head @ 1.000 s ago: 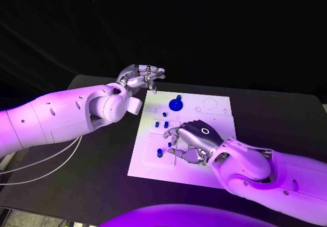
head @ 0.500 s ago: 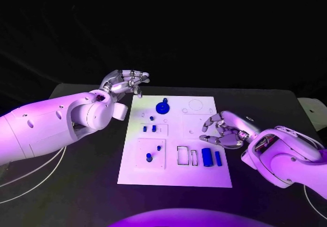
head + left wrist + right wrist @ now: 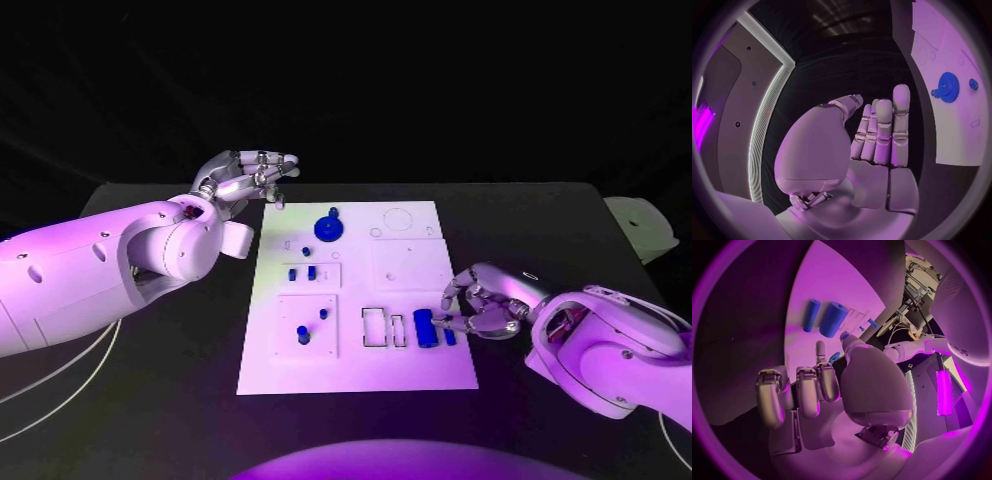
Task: Assemble the parts on the task board
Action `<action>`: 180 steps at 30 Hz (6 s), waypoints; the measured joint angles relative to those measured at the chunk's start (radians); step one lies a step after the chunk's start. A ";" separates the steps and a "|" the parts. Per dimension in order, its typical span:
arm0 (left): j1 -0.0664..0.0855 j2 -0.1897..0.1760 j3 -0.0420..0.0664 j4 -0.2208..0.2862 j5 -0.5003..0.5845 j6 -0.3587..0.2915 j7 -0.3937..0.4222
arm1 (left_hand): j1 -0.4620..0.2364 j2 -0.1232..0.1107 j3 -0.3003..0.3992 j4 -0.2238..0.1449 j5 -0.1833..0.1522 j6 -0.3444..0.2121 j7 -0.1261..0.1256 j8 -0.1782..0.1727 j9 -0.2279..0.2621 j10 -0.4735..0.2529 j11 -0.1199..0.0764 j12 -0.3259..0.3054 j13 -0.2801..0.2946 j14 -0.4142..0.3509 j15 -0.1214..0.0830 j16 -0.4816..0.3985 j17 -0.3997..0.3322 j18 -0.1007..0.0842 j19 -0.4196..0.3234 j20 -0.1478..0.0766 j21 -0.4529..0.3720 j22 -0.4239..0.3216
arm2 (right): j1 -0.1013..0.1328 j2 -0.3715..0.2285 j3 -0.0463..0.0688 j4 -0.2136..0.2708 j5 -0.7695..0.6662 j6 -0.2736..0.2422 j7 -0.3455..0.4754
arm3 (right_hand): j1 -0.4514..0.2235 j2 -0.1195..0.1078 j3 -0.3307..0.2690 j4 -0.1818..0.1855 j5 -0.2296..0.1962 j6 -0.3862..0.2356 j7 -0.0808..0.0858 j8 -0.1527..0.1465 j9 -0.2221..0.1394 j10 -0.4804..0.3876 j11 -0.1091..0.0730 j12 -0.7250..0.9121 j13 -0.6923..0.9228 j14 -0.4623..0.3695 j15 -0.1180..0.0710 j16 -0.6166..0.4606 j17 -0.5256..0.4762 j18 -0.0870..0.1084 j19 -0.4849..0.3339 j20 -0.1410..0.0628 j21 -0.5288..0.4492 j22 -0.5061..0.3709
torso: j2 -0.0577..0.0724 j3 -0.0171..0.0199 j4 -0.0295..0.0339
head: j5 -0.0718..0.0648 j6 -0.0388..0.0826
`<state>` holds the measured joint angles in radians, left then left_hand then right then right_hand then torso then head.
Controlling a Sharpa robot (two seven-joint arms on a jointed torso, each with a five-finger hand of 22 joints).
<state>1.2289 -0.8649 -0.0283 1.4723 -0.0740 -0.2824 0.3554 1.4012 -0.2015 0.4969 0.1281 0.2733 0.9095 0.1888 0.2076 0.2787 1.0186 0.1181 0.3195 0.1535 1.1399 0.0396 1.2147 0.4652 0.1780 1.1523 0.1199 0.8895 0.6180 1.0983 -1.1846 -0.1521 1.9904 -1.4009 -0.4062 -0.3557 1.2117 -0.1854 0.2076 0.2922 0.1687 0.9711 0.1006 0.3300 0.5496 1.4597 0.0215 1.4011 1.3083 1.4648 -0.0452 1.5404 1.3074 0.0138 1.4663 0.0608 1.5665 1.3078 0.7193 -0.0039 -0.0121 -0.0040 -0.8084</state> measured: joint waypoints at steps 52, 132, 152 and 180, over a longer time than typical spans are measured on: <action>0.000 -0.013 -0.001 0.006 0.002 0.008 -0.005 | -0.014 0.007 0.000 0.009 0.000 -0.007 0.000 0.012 0.003 -0.013 0.005 0.017 0.005 0.000 0.000 0.000 -0.003 0.000 -0.003 0.003 0.000 0.001 | -0.069 0.118 0.004 -0.035 -0.112 0.008 -0.131 | -0.015 0.060 -0.117 -0.001 0.115 0.012 -0.019 0.034 0.042 0.006 -0.012 0.010 -0.001 0.002 -0.009 0.008 0.000 0.000 -0.001 -0.008 0.000 0.000 | -0.001 0.0001 0.0012 | 0.001 -0.021; 0.000 -0.012 -0.002 0.011 0.004 0.009 -0.013 | -0.014 0.007 0.003 0.011 0.000 -0.011 0.004 0.012 0.004 -0.020 0.005 0.025 0.007 0.000 0.000 0.004 0.002 0.000 -0.003 0.003 0.000 0.003 | -0.047 0.270 0.009 -0.063 0.018 -0.062 -0.167 | -0.243 0.127 -0.335 0.004 -0.115 0.050 -0.054 0.154 0.138 0.005 -0.048 0.002 0.000 0.000 -0.043 0.017 0.000 0.000 0.000 -0.043 0.000 0.000 | 0.001 -0.0004 0.0009 | 0.004 -0.019; 0.000 -0.017 -0.002 0.011 0.004 0.009 -0.016 | -0.014 0.007 0.003 0.011 0.000 -0.011 0.004 0.012 0.004 -0.020 0.005 0.025 0.006 0.000 0.000 0.004 0.002 0.000 -0.003 0.003 0.000 0.003 | -0.048 0.187 0.009 0.013 0.014 -0.067 -0.094 | 0.034 0.175 -0.358 -0.005 0.010 0.045 -0.056 0.158 0.127 0.005 -0.048 0.027 0.000 0.000 -0.043 0.021 0.000 0.000 0.000 -0.043 0.000 0.000 | 0.000 0.0006 -0.0011 | 0.004 -0.020; 0.000 -0.015 -0.003 0.008 0.004 0.008 -0.019 | -0.018 0.011 0.003 0.011 0.000 -0.014 0.000 0.015 0.005 -0.027 0.005 0.029 0.007 0.000 0.000 0.008 0.002 0.000 -0.003 0.003 0.000 0.003 | -0.049 0.218 0.009 -0.038 0.000 -0.019 -0.071 | 0.092 0.188 -0.369 -0.006 0.007 0.048 -0.059 0.158 0.119 0.005 -0.048 0.040 0.004 0.000 -0.042 0.021 0.000 0.000 0.000 -0.043 0.000 0.000 | 0.000 -0.0012 0.0026 | 0.007 -0.023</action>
<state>1.2289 -0.8798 -0.0311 1.4807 -0.0700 -0.2742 0.3363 1.3830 -0.1906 0.4996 0.1394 0.2733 0.8954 0.1891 0.2230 0.2836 0.9916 0.1234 0.3488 0.1604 1.1399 0.0395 1.2227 0.4673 0.1781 1.1489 0.1233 0.8895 0.6206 1.0492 -0.9666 -0.1432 1.9521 -1.4005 -0.4254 -0.4271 1.3038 0.0022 -0.1618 0.2866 0.1755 1.0194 0.0416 0.4875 0.6683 1.4646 -0.0263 1.4409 1.3123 1.4649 -0.0876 1.5617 1.3074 0.0142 1.4661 0.0182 1.5663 1.3078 0.7198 -0.0052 -0.0095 0.0026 -0.8317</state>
